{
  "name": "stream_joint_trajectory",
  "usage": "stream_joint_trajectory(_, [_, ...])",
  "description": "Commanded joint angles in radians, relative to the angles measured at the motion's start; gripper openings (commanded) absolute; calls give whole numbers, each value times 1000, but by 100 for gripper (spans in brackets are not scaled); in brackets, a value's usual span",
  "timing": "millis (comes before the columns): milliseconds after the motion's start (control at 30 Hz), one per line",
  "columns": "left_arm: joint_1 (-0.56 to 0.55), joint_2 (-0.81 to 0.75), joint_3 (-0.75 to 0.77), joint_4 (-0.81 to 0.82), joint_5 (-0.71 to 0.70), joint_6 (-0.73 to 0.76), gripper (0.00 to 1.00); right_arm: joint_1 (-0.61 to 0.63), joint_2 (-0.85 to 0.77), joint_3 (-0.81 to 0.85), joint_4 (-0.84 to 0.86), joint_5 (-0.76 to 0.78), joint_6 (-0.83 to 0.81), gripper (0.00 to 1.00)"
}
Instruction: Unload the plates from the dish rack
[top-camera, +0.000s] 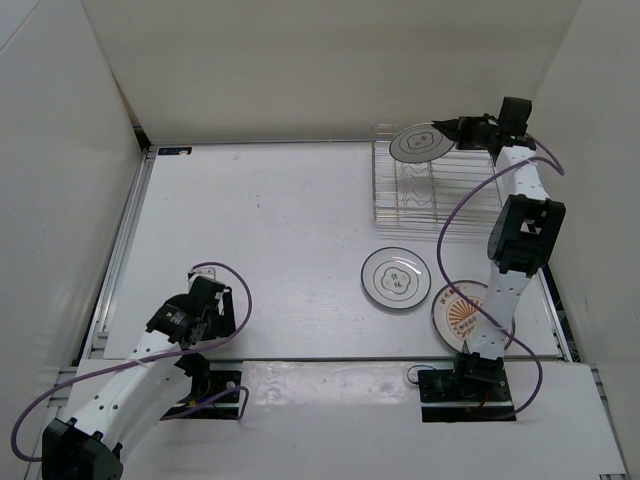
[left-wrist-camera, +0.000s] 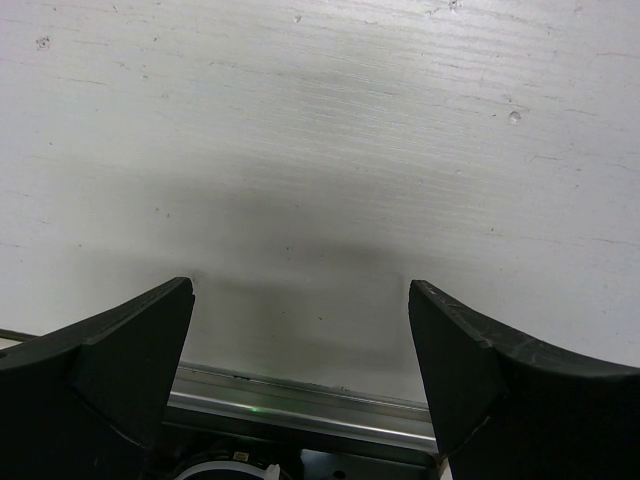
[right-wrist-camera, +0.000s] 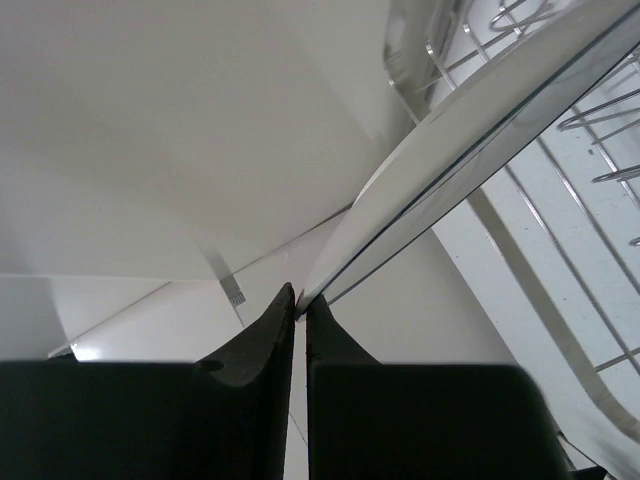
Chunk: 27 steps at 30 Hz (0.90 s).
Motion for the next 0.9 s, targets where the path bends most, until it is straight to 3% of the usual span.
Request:
stream_joint_trajectory(0, [-1,1,-2,17,11,10,100,-21,-114,83,149,-26,19,0])
stream_joint_trajectory(267, [-3,-5,0,10,13,7,100,-37,-197,163,85,-71,-130,0])
stream_joint_trajectory(467, [-1,7,5,14,21,8,100,-28,-304,152,-102,-135,-341,0])
stream_joint_trajectory(567, [-7,12,3,13,27,10,100,-15,-386,129,-254,-158,-543,0])
stream_joint_trajectory(667, [-9,10,3,13,27,12,100,9,-496,4,-437,-143,-717,0])
stream_joint_trajectory(767, [-7,12,5,13,25,12,100,84,-609,-55,-663,-88,-911,0])
stream_joint_trajectory(867, [-7,12,6,16,28,12,100,153,-695,-125,-759,-33,-996,0])
